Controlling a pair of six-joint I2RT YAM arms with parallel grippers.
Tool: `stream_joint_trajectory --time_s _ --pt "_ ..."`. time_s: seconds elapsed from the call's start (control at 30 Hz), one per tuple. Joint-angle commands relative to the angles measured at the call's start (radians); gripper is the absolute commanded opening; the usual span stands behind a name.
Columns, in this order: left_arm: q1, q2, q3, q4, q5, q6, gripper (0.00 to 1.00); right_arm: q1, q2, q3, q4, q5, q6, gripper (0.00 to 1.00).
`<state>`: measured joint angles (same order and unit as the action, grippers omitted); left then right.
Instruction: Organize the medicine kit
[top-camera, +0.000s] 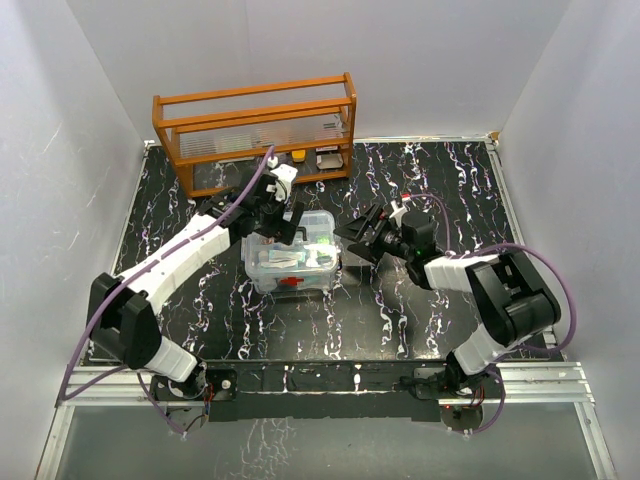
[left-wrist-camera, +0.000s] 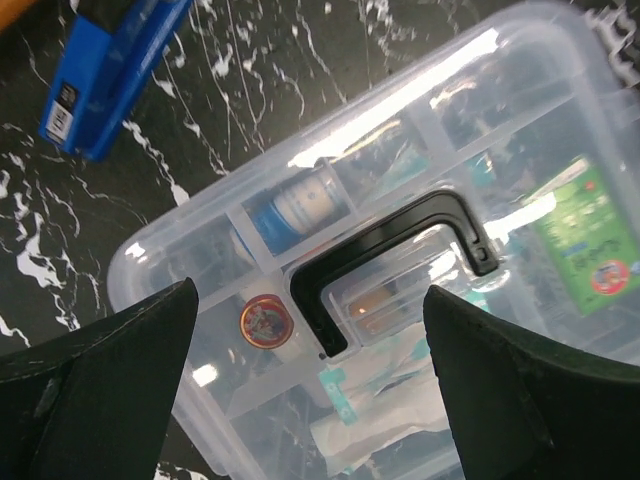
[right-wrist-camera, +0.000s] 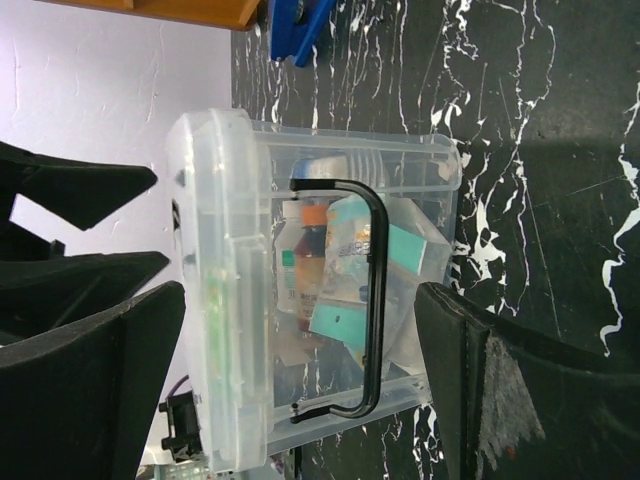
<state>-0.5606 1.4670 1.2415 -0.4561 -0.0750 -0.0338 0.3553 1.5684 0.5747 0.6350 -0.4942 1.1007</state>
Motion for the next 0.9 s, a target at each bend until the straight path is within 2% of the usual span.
stream_joint_trajectory --time_s 0.0,0.13,0.4,0.73,0.87 --pt "-0.005 0.034 0.033 -0.098 0.007 0.017 0.95 -0.001 0.044 0.028 0.137 -0.040 0.034 0.98" --pt "-0.005 0.033 0.010 -0.088 0.033 0.011 0.95 0.000 0.070 0.015 0.157 -0.039 0.026 0.98" --pt "-0.005 0.036 -0.015 -0.100 0.022 0.007 0.93 0.017 0.166 0.001 0.346 -0.113 0.114 0.99" --pt "-0.005 0.025 -0.053 -0.112 0.018 -0.018 0.91 0.057 0.211 0.029 0.378 -0.130 0.142 0.98" --pt "-0.005 0.026 -0.057 -0.110 0.013 -0.024 0.91 0.057 0.179 0.038 0.250 -0.081 0.081 0.88"
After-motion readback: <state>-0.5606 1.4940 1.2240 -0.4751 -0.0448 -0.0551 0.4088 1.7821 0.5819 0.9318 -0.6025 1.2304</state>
